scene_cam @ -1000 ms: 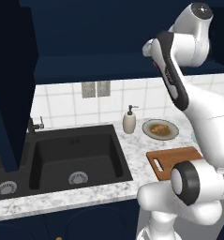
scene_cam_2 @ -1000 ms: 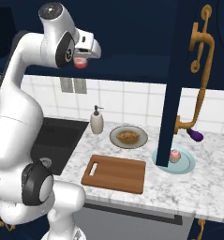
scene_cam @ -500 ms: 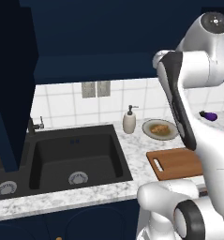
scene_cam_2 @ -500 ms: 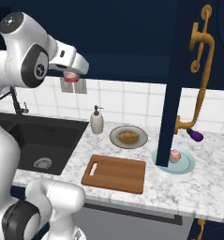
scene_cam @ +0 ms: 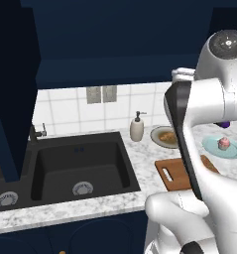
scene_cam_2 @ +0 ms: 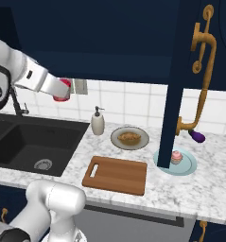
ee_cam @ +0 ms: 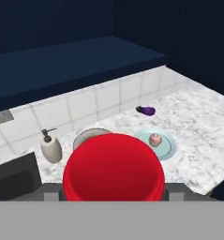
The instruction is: From the different types of pastries on the counter, select a croissant and place it on the cutting board. Then retrieve a jar of jam from the cabinet and place it alongside the croissant on the cutting board.
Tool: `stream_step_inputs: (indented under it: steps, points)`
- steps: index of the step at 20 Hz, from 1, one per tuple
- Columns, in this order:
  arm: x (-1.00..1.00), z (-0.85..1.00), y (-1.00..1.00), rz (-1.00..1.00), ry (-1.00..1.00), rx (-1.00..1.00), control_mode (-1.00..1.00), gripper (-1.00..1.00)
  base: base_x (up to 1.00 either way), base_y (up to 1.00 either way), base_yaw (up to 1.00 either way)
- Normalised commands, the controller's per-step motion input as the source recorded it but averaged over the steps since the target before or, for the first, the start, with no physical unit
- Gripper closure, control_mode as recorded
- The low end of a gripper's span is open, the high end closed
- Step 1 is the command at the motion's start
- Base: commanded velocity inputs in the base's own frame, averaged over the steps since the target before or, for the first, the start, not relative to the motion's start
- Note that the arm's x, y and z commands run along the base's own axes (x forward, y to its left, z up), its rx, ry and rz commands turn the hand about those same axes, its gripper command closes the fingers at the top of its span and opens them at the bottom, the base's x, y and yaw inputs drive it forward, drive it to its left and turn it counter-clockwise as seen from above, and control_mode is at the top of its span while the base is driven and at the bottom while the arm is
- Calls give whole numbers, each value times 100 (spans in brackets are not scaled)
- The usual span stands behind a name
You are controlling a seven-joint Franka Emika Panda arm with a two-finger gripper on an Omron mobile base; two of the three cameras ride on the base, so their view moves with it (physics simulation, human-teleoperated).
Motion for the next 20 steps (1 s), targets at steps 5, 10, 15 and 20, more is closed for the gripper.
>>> stream_step_inputs:
  steps: [5, 10, 15, 20]
  points:
    - [-87, -1, 0, -29, 0, 8, -100, 100, 0, 0, 0]
    - [-67, -16, 0, -29, 0, 9, -100, 100, 0, 0, 0]
    - [-20, -45, 0, -25, 2, 6, -100, 100, 0, 0, 0]
    - [0, -53, 0, -17, 0, 5, -100, 100, 0, 0, 0]
